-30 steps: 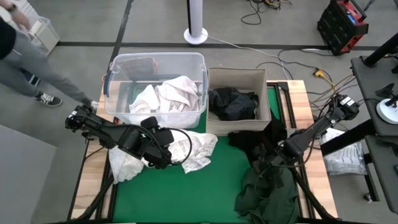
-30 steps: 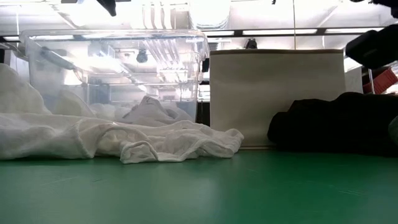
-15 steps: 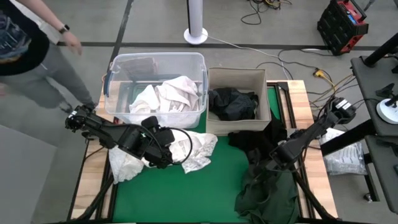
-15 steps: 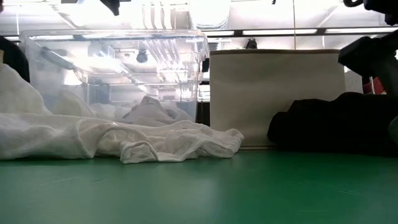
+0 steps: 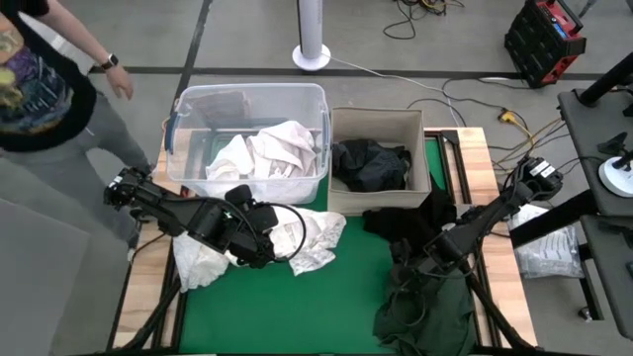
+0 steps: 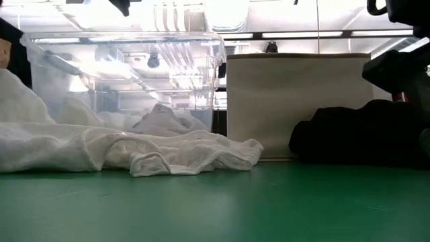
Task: Sort clothes
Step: Put the gray shirt into the gray laundry bin
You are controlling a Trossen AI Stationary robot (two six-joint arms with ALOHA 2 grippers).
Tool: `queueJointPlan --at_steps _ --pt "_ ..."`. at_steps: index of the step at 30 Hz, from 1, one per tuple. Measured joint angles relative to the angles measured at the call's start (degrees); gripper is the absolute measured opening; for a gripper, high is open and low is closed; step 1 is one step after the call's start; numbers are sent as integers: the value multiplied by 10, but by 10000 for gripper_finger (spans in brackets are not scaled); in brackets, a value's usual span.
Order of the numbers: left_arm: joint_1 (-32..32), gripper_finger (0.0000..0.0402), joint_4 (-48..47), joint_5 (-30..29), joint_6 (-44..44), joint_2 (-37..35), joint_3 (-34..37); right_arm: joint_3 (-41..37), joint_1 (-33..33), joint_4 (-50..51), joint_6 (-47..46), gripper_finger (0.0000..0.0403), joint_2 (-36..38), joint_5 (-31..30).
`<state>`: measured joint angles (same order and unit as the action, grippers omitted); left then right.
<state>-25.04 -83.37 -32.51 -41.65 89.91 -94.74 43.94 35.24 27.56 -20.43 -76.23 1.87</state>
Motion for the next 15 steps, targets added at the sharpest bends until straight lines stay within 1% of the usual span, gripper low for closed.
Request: queueJointPlan --at_steps 7,15 --pt "0 210 3 0 0 0 0 -1 0 1 5 326 -10 0" --pt "0 210 5 0 0 0 0 -2 0 0 19 322 -48 0"
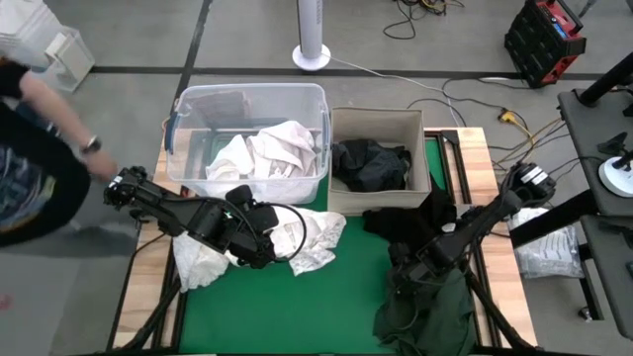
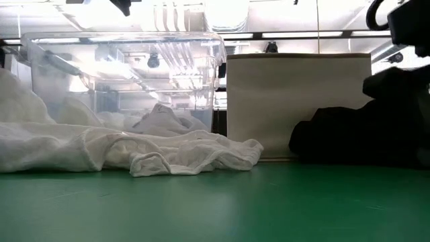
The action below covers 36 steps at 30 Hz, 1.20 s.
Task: Sort clothes
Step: Put the gray shirt into the gray laundry bin
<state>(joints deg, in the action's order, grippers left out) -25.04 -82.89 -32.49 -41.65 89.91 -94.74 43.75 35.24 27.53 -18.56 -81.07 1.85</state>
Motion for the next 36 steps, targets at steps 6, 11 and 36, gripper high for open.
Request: queueJointPlan --at_steps 6,11,36 --pt "0 210 3 0 0 0 0 0 0 -2 -9 287 -20 0" --pt "0 210 4 0 0 0 0 0 0 -5 -9 207 -29 0" --pt "0 210 26 -46 6 0 0 8 -17 37 -81 10 206 -133"
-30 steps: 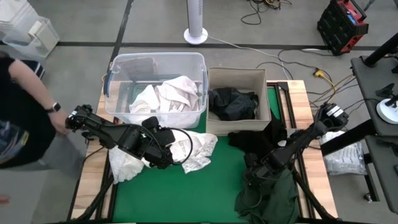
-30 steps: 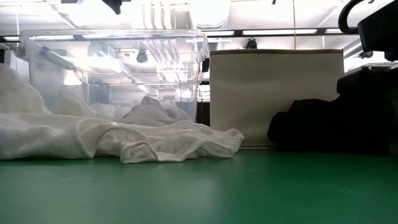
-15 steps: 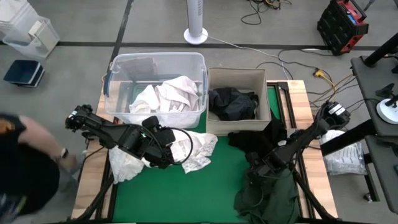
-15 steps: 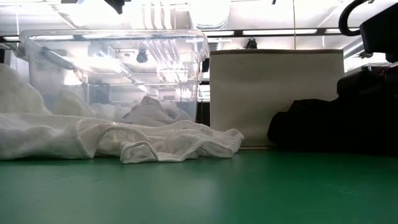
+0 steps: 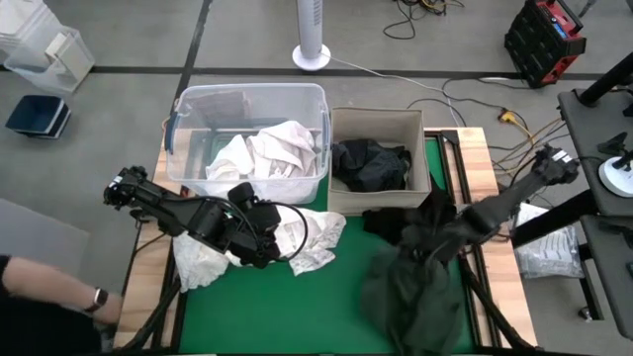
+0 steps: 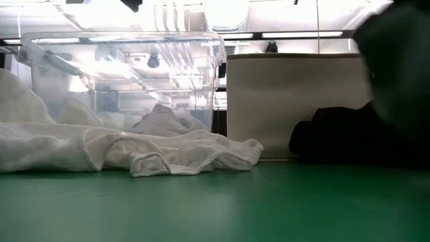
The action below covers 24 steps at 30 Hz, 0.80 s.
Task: Sort clothes
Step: Put the gray shirt into the gray laundry bin
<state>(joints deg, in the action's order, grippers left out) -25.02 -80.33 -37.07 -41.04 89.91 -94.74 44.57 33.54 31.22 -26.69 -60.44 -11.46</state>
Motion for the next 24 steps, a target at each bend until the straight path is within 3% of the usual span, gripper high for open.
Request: queueJointPlan --at_steps 7,16,24 --pt "0 210 10 -15 0 0 0 65 -48 -2 29 9 79 -94" --pt "0 210 23 -16 2 0 0 192 -98 7 160 9 90 -98" --pt "0 210 23 -18 2 0 -7 296 -126 7 196 9 90 -111"
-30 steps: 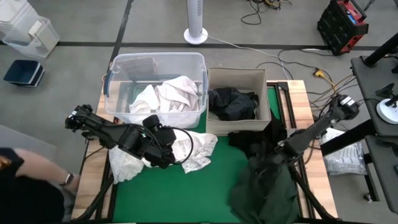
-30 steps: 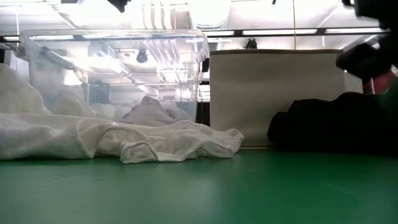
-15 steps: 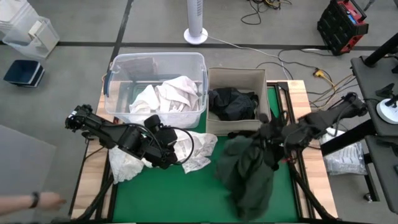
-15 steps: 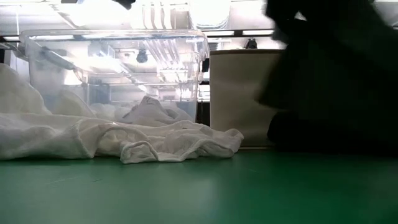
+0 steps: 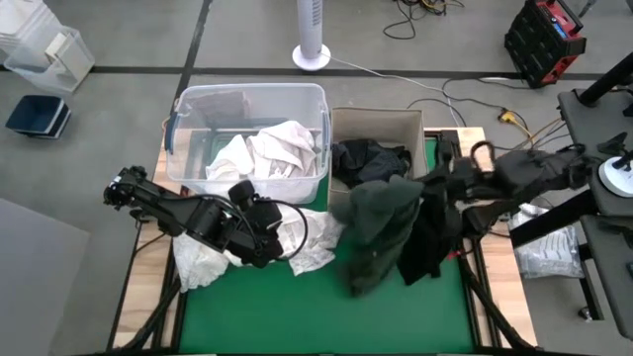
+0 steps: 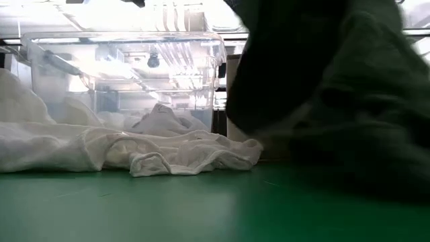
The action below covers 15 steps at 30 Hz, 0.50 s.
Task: Sort clothes
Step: Put the gray shirt into the gray laundry bin
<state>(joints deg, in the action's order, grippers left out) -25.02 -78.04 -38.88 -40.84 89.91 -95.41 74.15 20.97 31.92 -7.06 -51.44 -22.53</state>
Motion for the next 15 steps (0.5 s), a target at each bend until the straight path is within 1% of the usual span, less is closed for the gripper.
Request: queueJointPlan --at_steps 4,11,15 --pt "0 210 0 -26 -1 0 -9 43 0 -30 56 9 0 4" --pt "0 210 3 -62 -1 0 -38 119 0 -121 137 9 -5 4" --pt "0 210 4 -89 3 0 -63 157 0 -188 204 9 -22 4"
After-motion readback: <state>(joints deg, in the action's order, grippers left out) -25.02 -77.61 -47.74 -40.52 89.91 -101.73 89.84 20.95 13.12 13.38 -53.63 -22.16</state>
